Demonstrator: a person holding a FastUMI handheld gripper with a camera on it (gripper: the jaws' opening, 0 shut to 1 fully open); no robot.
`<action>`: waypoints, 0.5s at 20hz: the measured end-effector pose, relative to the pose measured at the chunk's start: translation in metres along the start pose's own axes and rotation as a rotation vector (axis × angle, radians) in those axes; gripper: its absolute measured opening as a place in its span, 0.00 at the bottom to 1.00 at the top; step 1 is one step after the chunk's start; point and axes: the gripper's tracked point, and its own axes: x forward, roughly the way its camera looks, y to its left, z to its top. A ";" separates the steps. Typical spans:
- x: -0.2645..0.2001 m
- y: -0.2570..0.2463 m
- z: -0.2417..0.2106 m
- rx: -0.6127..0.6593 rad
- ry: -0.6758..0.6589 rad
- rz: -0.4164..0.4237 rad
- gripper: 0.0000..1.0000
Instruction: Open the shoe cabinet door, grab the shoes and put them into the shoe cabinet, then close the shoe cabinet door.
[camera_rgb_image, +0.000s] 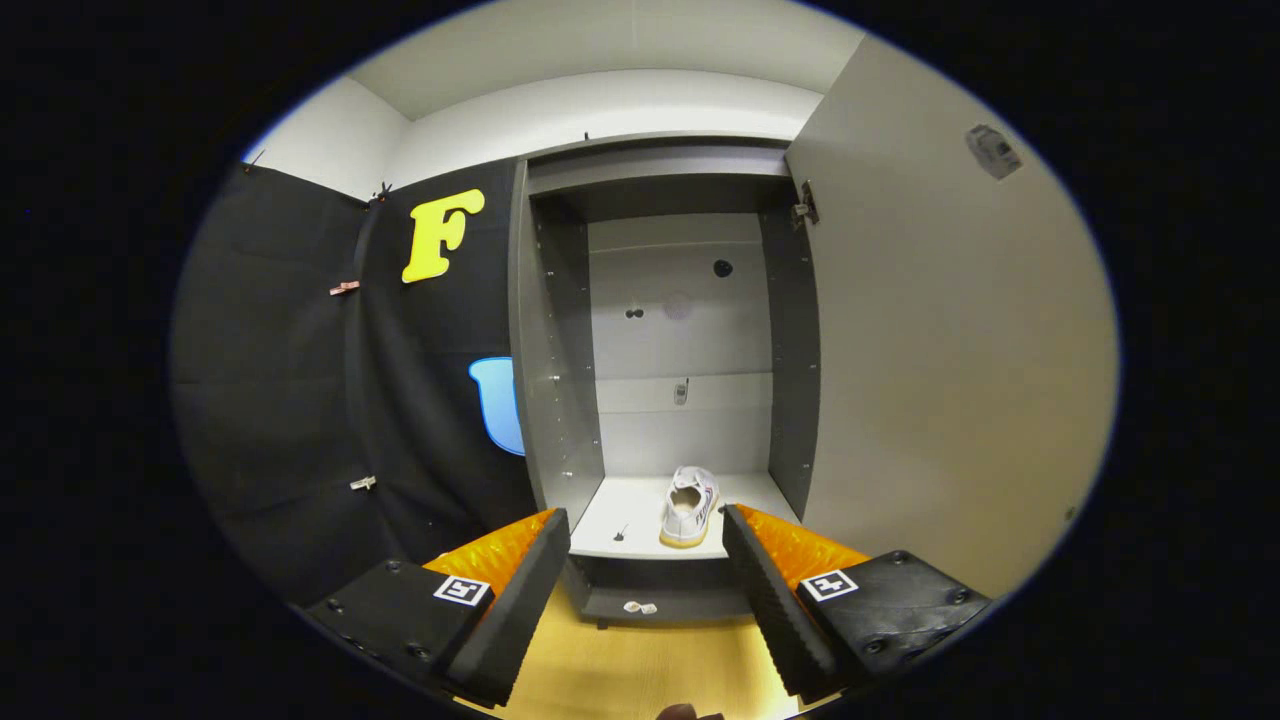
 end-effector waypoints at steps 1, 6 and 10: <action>-0.014 -0.005 0.004 -0.015 -0.019 -0.004 0.97; -0.081 -0.035 0.008 -0.009 -0.038 0.003 0.97; -0.125 -0.085 0.007 0.039 -0.020 -0.051 0.98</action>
